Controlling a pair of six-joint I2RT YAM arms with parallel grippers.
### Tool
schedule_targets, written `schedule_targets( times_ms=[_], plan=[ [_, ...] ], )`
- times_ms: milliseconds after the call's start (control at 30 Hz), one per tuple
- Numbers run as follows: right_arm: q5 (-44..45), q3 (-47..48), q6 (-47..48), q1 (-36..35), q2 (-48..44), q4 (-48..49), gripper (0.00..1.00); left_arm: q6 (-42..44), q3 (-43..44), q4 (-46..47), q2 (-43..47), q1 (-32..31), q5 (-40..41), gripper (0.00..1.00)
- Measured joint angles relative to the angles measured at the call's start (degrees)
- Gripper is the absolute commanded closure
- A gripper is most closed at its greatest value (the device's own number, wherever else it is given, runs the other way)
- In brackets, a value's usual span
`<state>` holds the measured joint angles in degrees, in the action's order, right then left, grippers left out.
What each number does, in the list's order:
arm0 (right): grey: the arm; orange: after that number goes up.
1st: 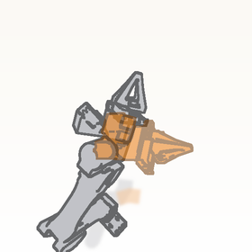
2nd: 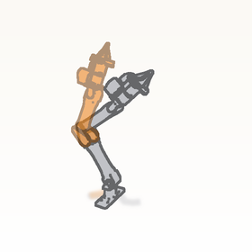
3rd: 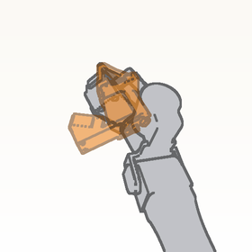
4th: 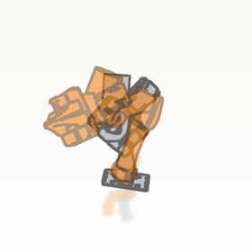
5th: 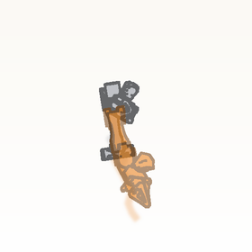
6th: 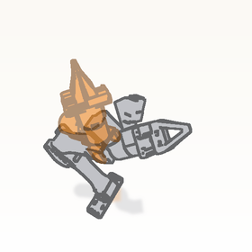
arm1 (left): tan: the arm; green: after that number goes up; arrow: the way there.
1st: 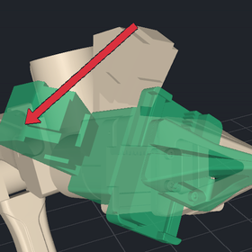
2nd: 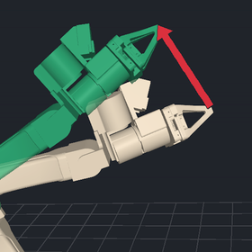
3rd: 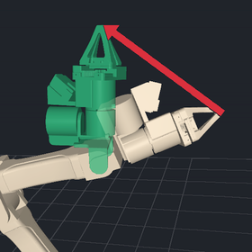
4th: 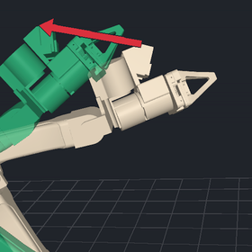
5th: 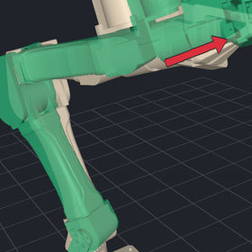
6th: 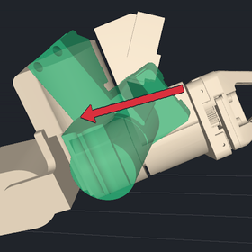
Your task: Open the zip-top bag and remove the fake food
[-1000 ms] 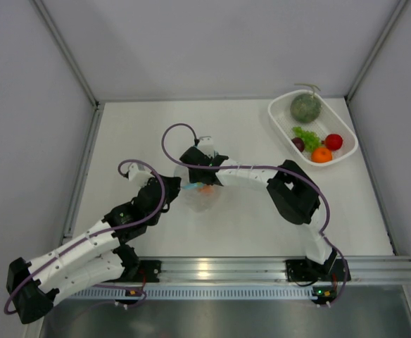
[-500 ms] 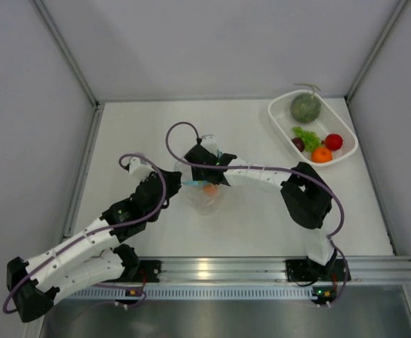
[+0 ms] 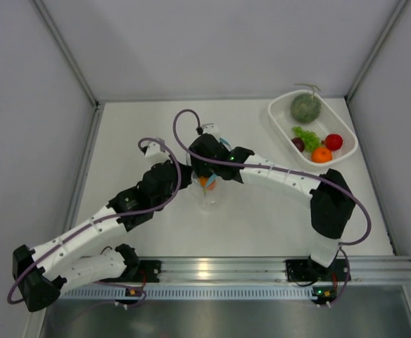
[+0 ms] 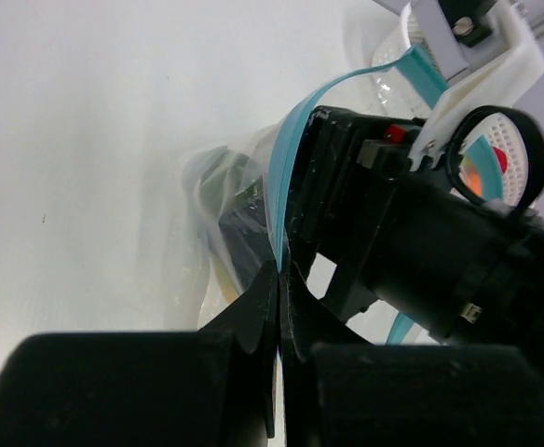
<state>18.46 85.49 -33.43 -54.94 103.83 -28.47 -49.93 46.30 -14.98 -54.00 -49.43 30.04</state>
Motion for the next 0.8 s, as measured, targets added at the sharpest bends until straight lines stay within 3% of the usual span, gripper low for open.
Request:
schedule_targets(
  times_ms=[600,800],
  plan=[
    [2.0,-2.2,3.0,0.3,-8.9,-2.1,0.68,8.0,3.2,3.5,0.3,-1.0,-6.6,1.0],
    [1.8,-2.1,4.2,0.6,-9.4,-2.9,0.7,12.7,3.2,1.4,0.3,-0.5,-4.6,1.0]
  ],
)
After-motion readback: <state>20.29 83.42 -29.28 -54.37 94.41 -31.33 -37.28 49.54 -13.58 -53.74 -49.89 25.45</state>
